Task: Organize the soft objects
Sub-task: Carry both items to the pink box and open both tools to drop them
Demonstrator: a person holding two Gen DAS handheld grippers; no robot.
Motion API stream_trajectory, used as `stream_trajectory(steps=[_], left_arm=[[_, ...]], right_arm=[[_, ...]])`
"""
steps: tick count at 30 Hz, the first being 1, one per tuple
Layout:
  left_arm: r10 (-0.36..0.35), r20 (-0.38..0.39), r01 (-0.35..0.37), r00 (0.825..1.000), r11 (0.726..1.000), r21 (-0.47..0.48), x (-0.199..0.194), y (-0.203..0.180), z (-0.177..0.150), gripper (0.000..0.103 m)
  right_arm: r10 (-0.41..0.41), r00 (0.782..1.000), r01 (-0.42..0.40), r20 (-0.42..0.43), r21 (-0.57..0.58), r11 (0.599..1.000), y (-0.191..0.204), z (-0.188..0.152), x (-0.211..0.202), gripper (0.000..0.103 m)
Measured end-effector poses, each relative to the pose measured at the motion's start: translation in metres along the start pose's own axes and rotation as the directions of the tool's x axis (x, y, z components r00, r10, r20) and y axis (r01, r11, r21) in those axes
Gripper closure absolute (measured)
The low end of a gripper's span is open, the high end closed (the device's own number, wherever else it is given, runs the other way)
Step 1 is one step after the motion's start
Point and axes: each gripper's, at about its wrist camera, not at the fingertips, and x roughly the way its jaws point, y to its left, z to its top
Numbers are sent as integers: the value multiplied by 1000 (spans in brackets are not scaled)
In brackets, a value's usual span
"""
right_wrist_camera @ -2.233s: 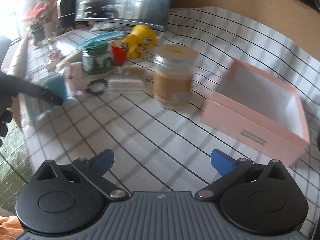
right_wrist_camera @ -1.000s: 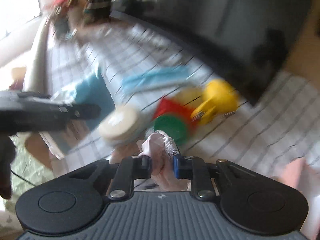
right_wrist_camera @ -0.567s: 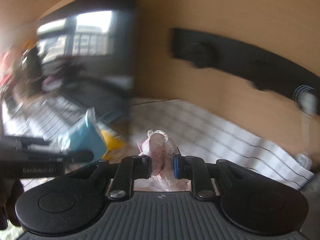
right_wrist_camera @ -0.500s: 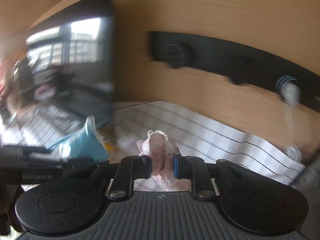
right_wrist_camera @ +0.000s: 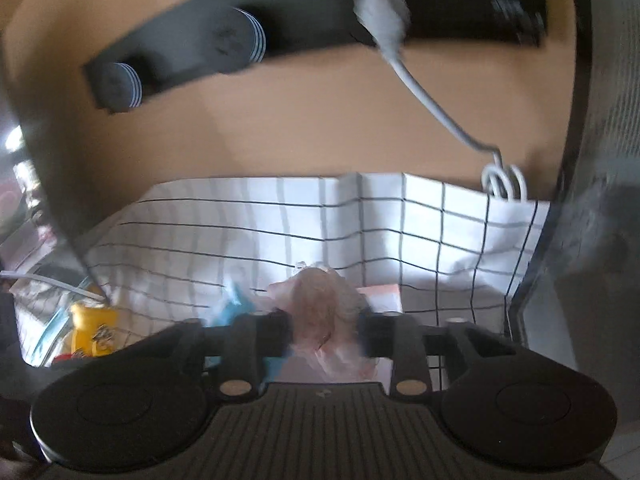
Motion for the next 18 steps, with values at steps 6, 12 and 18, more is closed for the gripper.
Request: stream_trajectory(steps=[6,12,18], left_arm=[[157,-64,-153,986,986,67,57,9,-10,52],[175,77,-176,982,984,3,-10,19,3,52],[265,182,-263,947,964,-36,-104,45,-27,52]], right_arm=[[-36,998,34,42,36,999,-14,-9,10,44],[34,998,-37,52,50,998,-12,-8,2,37],[26,999,-26,31,15,1000,24,-7,-15,35]])
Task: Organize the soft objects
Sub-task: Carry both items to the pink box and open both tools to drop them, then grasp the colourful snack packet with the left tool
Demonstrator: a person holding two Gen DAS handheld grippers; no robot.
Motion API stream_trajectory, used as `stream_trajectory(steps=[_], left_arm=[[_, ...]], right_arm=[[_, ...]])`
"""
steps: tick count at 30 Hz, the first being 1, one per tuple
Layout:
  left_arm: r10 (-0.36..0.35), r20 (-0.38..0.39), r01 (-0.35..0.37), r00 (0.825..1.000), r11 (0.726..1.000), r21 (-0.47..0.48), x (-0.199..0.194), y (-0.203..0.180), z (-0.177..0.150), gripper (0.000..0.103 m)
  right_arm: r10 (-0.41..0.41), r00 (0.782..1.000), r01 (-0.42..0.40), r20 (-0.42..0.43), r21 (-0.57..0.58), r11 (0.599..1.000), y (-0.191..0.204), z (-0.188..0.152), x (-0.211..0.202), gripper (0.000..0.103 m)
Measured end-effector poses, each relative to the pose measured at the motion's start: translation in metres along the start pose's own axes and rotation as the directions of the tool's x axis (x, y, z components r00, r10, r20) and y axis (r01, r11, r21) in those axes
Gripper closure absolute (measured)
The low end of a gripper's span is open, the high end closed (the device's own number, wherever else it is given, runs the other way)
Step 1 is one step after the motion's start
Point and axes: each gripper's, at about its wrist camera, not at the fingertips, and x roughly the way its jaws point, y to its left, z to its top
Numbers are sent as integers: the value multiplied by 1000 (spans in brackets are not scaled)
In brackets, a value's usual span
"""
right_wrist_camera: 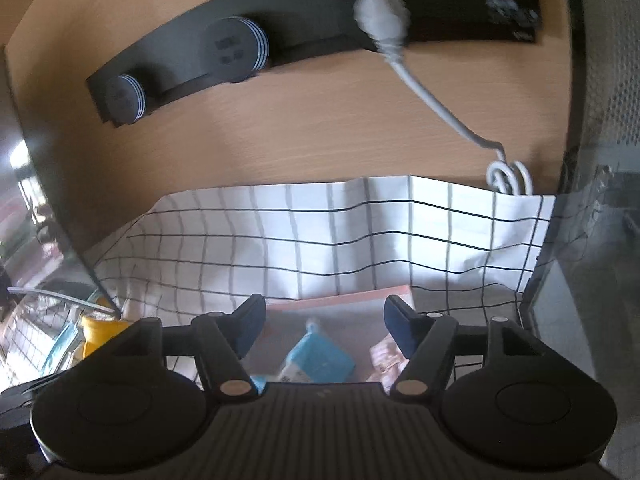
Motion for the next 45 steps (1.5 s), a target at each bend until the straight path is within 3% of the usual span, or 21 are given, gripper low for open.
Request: stream_trajectory(steps=[4,7,11,17,19,22,27,30,35,38,41,45], left_arm=[[118,56,-111,991,988,-109,-58,58,-28,52],[207,81,-186,975,959,-213,-98,109,-50,52],[368,83,-322,926,885,-336,-148,178,-73,52],[545,24,-464,838,735,-494,-224,278,-94,52],[575,-2,-487,818,691,-535,-240,307,-97,52],[589,-21,-491,808,652,-577,-249,337,-103,52],[554,-28,-439,832,627,-644,-229,369,-114,52],[530,-11,-392,848,613,-686,-213,380,-119,52],[546,-27,-420,838,610,-672,-188,396,-108,52],[549,-66,-453,833,610,-650,-166,404,-98,52],[546,-109,-497,831,639,-588,-143,401,-91,52],[544,-127,-528,830,689,-497,-125,395,-88,49]], right_arm=[[19,1000,-19,0,-59,998,49,-3,-11,28],[50,999,-49,2,-155,987,105,-10,-14,27],[136,990,-140,-33,-291,946,191,-22,-13,27],[283,953,-299,-104,-443,845,333,-35,-18,27],[329,936,-348,-126,-466,813,370,-35,-24,27],[379,915,-395,-139,-503,769,415,-41,-36,24],[387,915,-371,-113,-610,700,437,-70,-39,18],[351,924,-363,-149,-627,689,440,-80,-22,18],[340,927,-358,-156,-630,689,428,-91,-4,18],[287,946,-310,-152,-682,662,417,-109,12,18],[249,956,-283,-155,-708,647,410,-120,27,18],[239,950,-310,-201,-690,654,402,-126,43,18]])
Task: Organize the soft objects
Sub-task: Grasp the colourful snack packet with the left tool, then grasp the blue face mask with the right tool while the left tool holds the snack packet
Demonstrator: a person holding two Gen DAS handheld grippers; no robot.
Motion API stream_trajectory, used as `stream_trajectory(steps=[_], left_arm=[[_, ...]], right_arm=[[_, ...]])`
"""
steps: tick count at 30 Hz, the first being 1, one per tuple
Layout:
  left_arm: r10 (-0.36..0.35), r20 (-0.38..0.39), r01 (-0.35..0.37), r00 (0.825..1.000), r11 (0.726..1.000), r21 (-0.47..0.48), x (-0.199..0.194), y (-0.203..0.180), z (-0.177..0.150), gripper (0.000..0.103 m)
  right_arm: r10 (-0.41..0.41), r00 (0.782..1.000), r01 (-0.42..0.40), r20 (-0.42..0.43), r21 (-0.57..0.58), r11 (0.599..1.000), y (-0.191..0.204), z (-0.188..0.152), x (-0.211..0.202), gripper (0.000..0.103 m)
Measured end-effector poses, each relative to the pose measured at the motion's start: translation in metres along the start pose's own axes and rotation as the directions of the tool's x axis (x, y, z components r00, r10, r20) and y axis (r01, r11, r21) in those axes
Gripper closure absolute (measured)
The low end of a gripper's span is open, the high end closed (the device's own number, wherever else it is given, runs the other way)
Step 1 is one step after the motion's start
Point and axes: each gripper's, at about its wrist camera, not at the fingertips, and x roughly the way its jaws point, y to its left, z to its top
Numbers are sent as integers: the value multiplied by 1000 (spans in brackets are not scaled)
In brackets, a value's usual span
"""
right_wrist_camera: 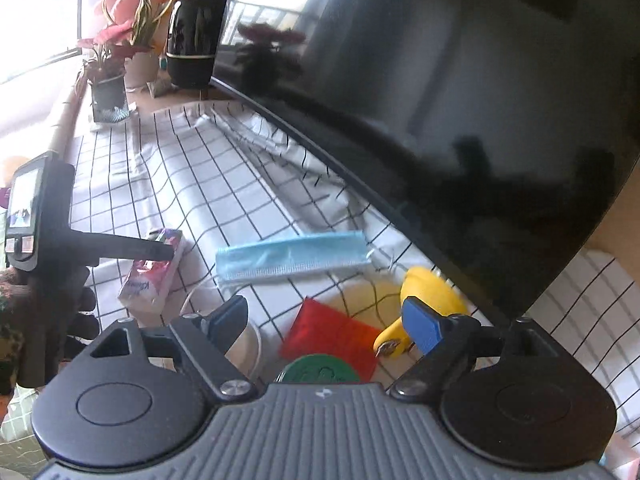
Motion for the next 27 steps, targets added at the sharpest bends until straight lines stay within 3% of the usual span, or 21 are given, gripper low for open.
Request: stream_trajectory(steps=[5,11,17,21,27], left_arm=[[40,3,-40,999,991,126,-2,-5,-7,43],[-20,-43,23,999,997,69,-5,0,-10,43],[-69,-21,70,997,997,42,-19,-7,-14,46],[-53,-59,57,997,996,75,-9,-15,-19,45],[-35,-51,43,998,987,153,-7,-28,-26,44]], right_arm=[[-3,1000,4,-19,16,1000,-4,-1,9,18],[35,998,-33,-60,32,999,2,-2,21,18],[50,997,-49,-64,16,999,8,-2,23,18],[49,996,-47,-73,31,998,4,-4,24,18],[31,996,-25,-87,73,997,-6,-6,27,18]])
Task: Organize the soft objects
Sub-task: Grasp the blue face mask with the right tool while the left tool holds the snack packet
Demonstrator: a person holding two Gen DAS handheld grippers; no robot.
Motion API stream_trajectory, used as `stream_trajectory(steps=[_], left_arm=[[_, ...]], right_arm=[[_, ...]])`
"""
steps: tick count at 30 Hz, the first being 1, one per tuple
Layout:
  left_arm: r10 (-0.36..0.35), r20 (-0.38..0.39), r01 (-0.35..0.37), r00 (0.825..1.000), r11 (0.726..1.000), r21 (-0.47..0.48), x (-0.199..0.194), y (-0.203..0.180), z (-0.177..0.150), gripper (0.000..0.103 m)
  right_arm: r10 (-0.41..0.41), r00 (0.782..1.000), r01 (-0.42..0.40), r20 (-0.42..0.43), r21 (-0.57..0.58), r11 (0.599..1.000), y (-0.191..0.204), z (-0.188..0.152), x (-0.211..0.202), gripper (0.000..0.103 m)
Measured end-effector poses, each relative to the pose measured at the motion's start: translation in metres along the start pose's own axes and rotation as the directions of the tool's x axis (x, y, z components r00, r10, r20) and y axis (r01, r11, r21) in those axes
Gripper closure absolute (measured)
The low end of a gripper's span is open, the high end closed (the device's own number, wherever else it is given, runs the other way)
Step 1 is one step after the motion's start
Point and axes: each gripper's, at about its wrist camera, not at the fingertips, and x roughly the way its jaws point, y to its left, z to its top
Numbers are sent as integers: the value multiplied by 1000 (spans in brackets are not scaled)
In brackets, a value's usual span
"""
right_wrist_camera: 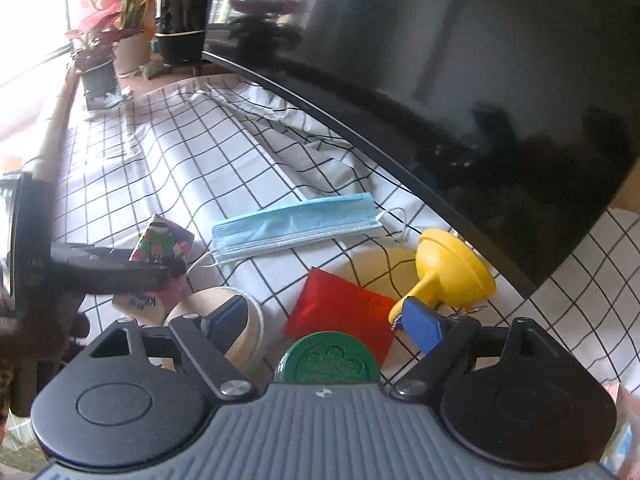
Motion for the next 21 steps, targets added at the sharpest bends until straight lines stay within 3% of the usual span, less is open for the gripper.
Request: stream_trajectory(steps=[4,7,10,14,16,21], left_arm=[[13,3,-14,1000,998,61,1,-10,-5,45],[-24,-1,24,1000,996,81,-1,-10,-7,45],[-94,-25,95,995,993,67,-6,-1,-8,58],[-114,5,114,993,993,36,-30,26,-4,75],[-116,34,116,993,993,4,-42,46,0,77],[-120,98,127,988,989,-69,-51,93,0,77]], right_arm=[[3,1000,-1,-26,57,998,-6,3,4,18],[4,999,1,-40,116,993,-10,8,6,18],[10,999,-4,-33,183,983,-9,20,9,18],[78,996,-67,-40,212,975,0,52,24,16],[95,994,-78,-56,248,966,4,70,39,13],[70,976,24,-206,420,907,5,95,111,13]])
